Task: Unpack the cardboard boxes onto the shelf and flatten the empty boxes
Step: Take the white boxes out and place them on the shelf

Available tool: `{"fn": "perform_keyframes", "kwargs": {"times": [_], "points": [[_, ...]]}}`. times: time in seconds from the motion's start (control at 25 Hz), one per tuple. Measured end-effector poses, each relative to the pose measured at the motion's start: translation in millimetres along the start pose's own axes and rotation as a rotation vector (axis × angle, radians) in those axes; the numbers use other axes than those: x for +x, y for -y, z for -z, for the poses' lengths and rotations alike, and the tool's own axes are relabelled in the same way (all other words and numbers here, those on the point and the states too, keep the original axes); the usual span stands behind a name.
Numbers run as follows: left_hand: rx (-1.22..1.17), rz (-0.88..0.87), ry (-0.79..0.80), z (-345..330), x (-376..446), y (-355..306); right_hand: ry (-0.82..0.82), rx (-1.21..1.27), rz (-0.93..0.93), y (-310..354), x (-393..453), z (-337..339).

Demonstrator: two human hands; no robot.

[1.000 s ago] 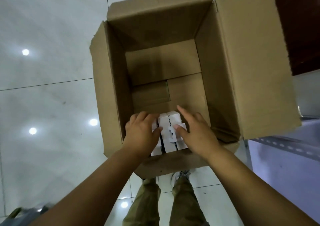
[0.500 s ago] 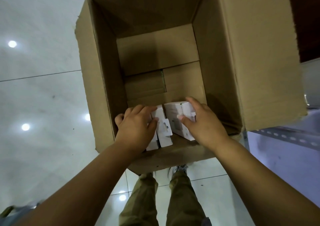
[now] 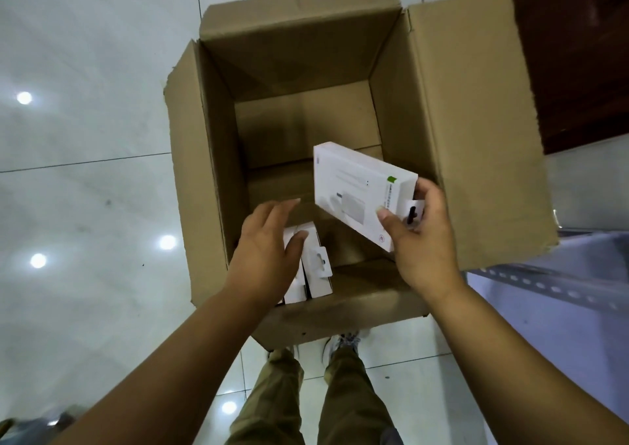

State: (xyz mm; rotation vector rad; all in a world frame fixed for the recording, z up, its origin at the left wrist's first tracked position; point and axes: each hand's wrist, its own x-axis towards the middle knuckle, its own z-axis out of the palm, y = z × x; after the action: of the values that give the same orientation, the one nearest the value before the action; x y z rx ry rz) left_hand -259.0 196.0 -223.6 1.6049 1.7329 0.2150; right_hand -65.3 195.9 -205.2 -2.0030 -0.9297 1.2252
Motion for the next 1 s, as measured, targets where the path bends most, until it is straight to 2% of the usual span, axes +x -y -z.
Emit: {"fn": "perform_keyframes", "kwargs": {"times": [0.16, 0.36, 0.48, 0.56, 0.68, 0.84, 1.0], "points": [[-0.027, -0.055, -0.112, 23.8, 1.5, -22.2, 0.173, 0.047, 0.061, 26.8, -8.8, 12.2], [0.070, -0.076, -0.011, 57.8, -0.2, -34.9, 0.354, 0.047, 0.088, 63.5, -23.3, 23.2], [0.017, -0.065, 0.002, 67.9, -3.2, -33.0, 0.421, 0.087, 0.116, 73.1, -27.7, 22.1], [0.021, -0.063, -0.025, 71.3, -5.1, -28.9, 0.413, 0.071, 0.134, 74.9, -28.7, 20.0], [-0.002, -0.053, -0.023, 71.6, -11.9, -21.4, 0.318, -0.112, 0.174, 71.5, -29.0, 13.3], [-0.149, 0.143, -0.025, 73.3, -25.1, -13.5, 0.244, -0.300, 0.131, 53.9, -34.4, -1.7], [-0.265, 0.322, -0.072, 75.7, -35.4, 2.2, 0.274, -0.459, 0.050, 23.7, -40.4, -21.3]]}}
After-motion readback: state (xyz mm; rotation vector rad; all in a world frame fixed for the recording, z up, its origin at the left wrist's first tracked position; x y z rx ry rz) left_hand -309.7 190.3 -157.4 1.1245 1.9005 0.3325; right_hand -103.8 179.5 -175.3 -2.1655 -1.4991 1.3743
